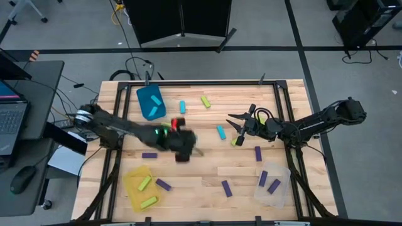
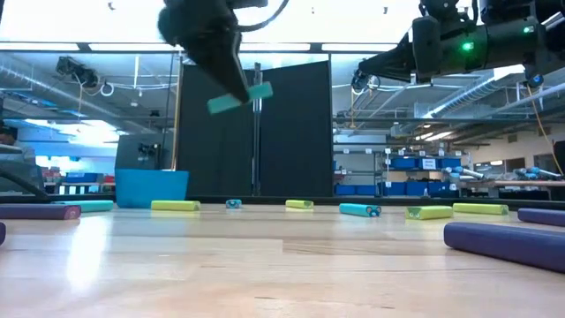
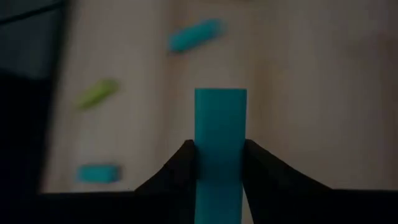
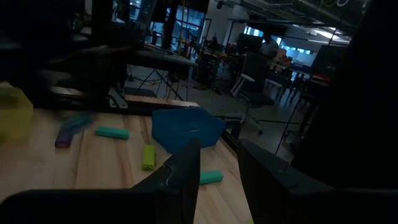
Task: Sort blocks
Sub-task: Put the blue block into the blue bin
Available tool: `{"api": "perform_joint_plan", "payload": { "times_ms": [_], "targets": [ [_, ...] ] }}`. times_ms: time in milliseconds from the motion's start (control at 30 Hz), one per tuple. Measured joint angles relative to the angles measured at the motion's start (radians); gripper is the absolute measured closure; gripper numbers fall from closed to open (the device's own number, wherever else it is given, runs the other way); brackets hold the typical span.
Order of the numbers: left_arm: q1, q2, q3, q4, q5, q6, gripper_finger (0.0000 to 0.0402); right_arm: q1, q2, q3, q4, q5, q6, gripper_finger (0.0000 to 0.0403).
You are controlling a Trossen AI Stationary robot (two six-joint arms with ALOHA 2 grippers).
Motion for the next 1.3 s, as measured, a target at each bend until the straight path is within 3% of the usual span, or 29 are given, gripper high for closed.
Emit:
{"api": "perform_joint_plan", "payload": {
  "times_ms": [300, 567, 1000, 1300],
  "targets": [
    [0.292, -0.152, -0.104, -0.043, -0.065, -0.150, 0.0302, 0.011, 0.000, 0.000, -0.002, -0.011, 0.000, 0.0283],
    [0.573, -0.201, -0.226, -0.073, 0.011, -0.198, 0.0302, 0.033, 0.000, 0.000, -0.002, -0.012, -0.004, 0.0283],
    [0.857, -0.213, -0.342, -0.045, 0.094, -0.143, 0.0301, 0.063, 0.000, 0.000, 0.001, -0.019, 0.003, 0.0283],
    [0.867, -0.214, -0.355, -0.025, 0.086, -0.111, 0.0184, 0.064, 0.000, 0.000, 0.001, -0.019, 0.012, 0.0283]
  ]
}}
